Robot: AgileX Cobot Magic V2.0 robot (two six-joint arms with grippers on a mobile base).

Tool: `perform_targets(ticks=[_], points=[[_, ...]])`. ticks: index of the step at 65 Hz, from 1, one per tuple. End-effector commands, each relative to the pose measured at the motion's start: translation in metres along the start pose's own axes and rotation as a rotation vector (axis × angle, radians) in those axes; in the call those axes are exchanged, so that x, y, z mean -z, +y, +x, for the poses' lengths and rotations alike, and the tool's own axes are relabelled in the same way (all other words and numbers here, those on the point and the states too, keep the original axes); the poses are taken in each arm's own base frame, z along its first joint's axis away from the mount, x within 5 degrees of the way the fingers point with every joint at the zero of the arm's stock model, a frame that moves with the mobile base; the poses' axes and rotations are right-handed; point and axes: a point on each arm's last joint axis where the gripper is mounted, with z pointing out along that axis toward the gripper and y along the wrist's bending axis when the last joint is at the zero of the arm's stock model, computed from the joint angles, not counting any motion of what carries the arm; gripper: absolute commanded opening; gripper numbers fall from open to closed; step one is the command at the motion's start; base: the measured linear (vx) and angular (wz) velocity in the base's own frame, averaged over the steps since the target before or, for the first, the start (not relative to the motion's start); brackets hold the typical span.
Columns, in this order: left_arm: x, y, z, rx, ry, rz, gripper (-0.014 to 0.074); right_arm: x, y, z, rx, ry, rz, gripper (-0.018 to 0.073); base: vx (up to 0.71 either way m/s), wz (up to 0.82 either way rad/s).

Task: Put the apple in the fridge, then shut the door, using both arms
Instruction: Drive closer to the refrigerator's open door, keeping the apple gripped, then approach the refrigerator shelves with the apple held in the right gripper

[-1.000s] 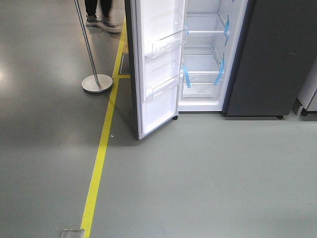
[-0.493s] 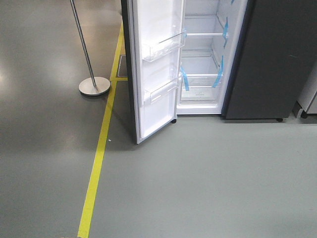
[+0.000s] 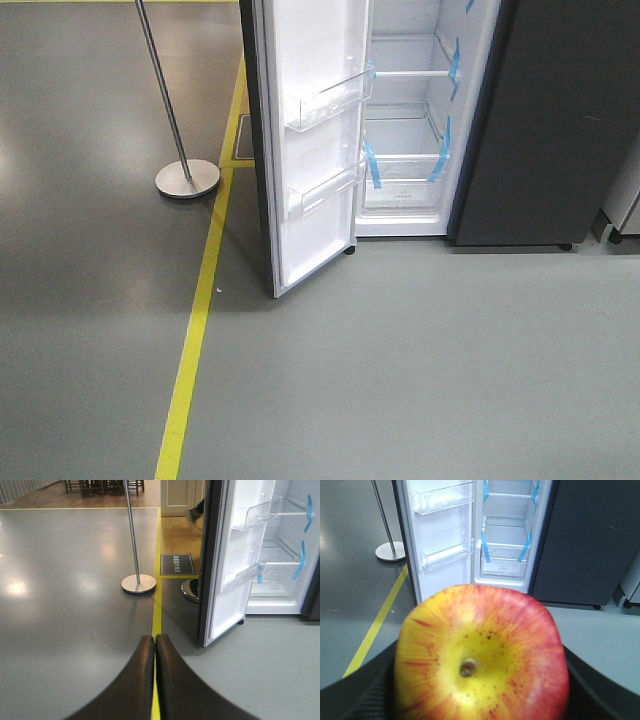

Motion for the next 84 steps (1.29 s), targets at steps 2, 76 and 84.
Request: perform_targets(ticks=[2, 76, 84], points=[[-0.0009, -0.0014, 0.0004, 0.012, -0.054, 0.022, -0.0005, 0.0033, -0.002, -0.0149, -0.002, -0.098, 0.024, 0.003, 0.06, 0.0], [-0.0009, -0.0014, 0.0004, 0.012, -0.054, 0.022, -0.0005, 0.0033, -0.002, -0.0149, -0.002, -0.098, 0.024, 0.003, 0.06, 0.0], [-0.0009, -0.0014, 0.0004, 0.012, -0.054, 0.022, -0.0005, 0.0033, -0.002, -0.0149, -0.002, -0.098, 0.024, 0.003, 0.06, -0.01]])
